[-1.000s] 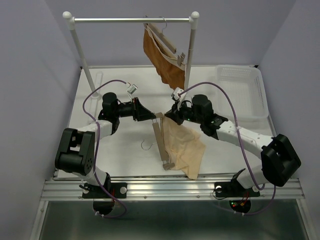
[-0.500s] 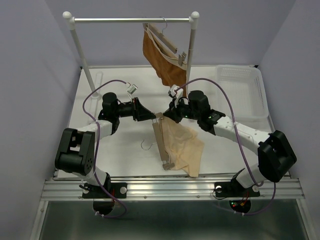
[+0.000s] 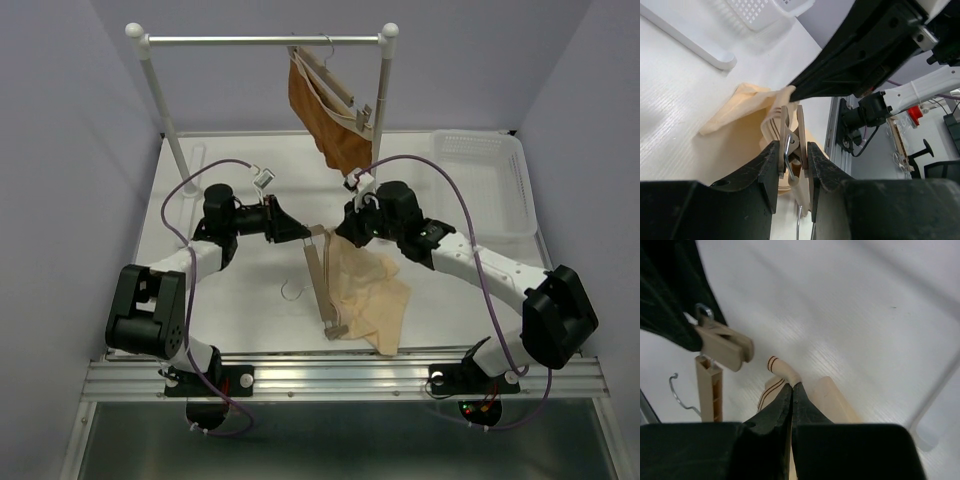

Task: Clip the underwear to the hanger

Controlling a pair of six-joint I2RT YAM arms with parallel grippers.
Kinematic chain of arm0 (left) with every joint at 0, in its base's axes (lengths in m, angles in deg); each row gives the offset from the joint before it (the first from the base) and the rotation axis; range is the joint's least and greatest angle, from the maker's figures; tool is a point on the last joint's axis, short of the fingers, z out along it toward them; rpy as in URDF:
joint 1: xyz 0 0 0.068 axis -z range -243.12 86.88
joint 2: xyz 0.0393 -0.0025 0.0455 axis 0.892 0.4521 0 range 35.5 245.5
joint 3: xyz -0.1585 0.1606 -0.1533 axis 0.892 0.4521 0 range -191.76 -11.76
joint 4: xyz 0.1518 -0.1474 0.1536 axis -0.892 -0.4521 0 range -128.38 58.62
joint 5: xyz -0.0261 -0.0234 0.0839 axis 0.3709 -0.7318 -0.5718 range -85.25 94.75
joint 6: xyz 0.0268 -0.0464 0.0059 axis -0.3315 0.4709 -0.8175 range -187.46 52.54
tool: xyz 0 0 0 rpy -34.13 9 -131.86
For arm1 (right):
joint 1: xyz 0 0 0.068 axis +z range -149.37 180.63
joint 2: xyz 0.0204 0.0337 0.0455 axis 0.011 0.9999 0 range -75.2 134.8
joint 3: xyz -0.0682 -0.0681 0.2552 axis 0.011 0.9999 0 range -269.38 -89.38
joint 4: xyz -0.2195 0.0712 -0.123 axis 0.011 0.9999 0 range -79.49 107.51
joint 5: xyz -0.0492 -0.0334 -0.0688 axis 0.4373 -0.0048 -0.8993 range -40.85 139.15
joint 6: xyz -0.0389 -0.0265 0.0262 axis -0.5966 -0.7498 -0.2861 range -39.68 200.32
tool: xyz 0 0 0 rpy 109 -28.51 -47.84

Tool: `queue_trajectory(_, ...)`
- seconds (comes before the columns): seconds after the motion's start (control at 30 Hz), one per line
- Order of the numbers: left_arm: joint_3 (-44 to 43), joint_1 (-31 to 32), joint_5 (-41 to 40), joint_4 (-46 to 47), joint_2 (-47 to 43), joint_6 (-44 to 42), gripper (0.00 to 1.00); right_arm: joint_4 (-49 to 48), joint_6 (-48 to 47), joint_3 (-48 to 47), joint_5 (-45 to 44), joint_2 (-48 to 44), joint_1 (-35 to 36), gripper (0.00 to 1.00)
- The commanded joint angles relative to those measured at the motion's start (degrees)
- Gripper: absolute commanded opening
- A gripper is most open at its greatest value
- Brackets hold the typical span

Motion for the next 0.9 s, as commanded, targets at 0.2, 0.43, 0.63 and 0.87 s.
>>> queue_trajectory(0.2,-1.4,3.2,0.5,2.7,-8.0,1.7,0.0,10.2,2.3,-8.5,-27.4,-4.3,-0.1,0.01)
queue_trajectory(0.43,-1.3,8.5,-4.5,2.9,-11.0,12.2,0.0,12.8,-1.4,-9.3,-29.8,-5.5,-0.1,0.01)
queue_trajectory(0.63,-6.5,8.5,-9.7,-15.6,-12.4,8.6,0.0,9.7,-4.6,-6.3,-17.6,-8.8,-0.1,0.01)
queue_trajectory(0.87,-14.9,8.2,-14.5,-34.1,-8.5,-3.3,0.0,8.1,-4.6,-2.1,-15.4,-13.1,-0.1,0.01)
